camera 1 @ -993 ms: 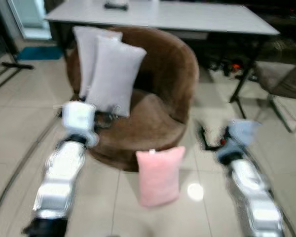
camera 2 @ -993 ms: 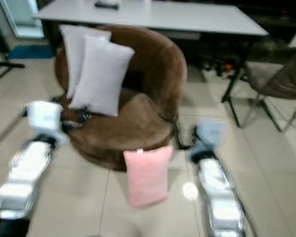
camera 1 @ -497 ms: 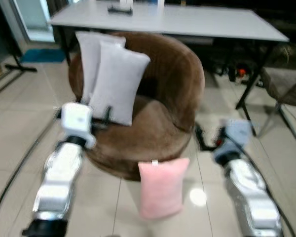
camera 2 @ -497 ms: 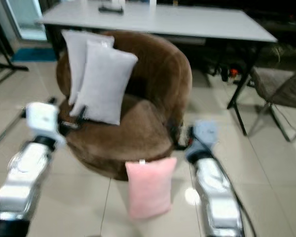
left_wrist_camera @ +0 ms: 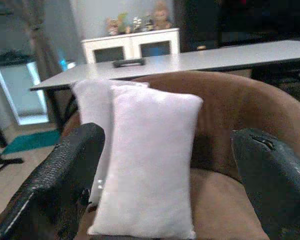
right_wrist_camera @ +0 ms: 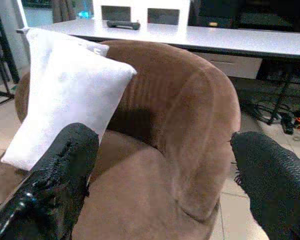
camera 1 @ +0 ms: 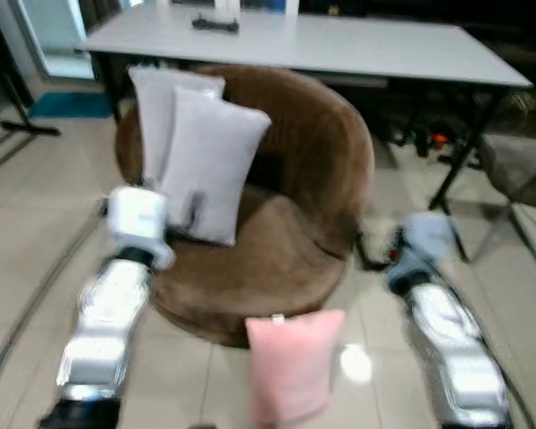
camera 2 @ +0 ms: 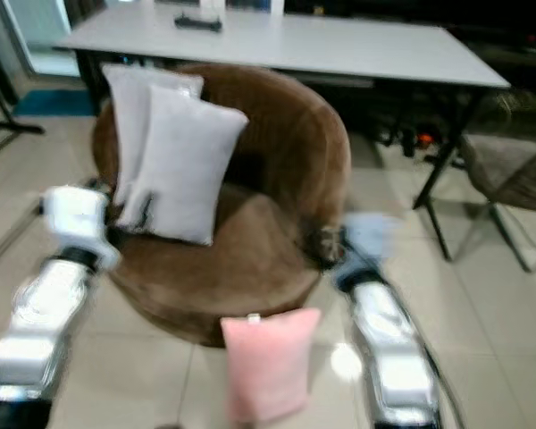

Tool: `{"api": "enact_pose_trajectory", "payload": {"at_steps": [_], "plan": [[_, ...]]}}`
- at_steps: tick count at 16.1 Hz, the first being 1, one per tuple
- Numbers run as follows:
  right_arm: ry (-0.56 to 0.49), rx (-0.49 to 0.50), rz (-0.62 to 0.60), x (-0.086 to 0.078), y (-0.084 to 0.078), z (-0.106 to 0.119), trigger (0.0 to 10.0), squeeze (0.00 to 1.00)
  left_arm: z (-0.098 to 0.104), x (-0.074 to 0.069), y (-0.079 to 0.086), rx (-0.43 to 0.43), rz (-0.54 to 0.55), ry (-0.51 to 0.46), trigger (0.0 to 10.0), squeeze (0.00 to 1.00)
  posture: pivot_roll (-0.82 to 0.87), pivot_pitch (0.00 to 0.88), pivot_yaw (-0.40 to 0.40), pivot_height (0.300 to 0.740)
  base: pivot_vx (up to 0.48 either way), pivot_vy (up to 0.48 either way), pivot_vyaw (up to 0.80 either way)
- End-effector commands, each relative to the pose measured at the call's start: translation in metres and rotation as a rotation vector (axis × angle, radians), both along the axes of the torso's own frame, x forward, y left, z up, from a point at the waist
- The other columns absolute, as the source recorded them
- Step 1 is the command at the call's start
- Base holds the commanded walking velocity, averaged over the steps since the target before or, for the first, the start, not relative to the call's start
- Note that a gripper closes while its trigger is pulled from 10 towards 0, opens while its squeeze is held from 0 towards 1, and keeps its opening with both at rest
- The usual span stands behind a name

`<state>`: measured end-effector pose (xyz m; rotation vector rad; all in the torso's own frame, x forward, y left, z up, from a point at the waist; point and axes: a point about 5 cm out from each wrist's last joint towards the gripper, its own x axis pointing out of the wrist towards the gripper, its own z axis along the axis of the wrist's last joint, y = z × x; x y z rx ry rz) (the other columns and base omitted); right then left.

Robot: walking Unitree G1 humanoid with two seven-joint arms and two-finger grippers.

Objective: Move the pillow to the sofa from floor

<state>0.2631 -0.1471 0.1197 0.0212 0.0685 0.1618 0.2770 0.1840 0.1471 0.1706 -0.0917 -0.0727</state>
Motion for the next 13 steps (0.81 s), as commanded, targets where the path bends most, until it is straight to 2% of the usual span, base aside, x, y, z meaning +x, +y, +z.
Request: {"api": "enact_pose_trajectory", "payload": {"at_steps": [1,4,8,13], "plan": [[-0.001,-0.026,-0.031,-0.0007,-0.0115,-0.0003,10.0,1.00,-0.0011,-0.0016,-0.0110,-0.002,-0.028,0.001,10.0,0.82,0.05,0.000,-0.034,0.740,0.000,0.000,0.00],[0.003,-0.050,-0.020,0.0027,-0.0112,-0.0008,10.0,1.00,-0.0041,-0.0049,-0.0100,0.033,-0.019,0.007,10.0,0.82,0.05,0.000,-0.040,0.740,0.000,0.000,0.16],[0.003,-0.052,-0.002,0.0048,-0.0084,-0.0013,10.0,1.00,-0.0037,-0.0055,-0.0099,0.047,-0.014,0.004,10.0,0.82,0.06,0.000,-0.046,0.740,0.000,-0.060,0.80],[0.001,-0.055,0.004,0.0056,-0.0076,-0.0017,10.0,1.00,-0.0041,-0.0060,-0.0101,0.055,-0.009,0.005,10.0,0.82,0.06,0.000,-0.045,0.740,0.000,-0.244,0.80]]}}
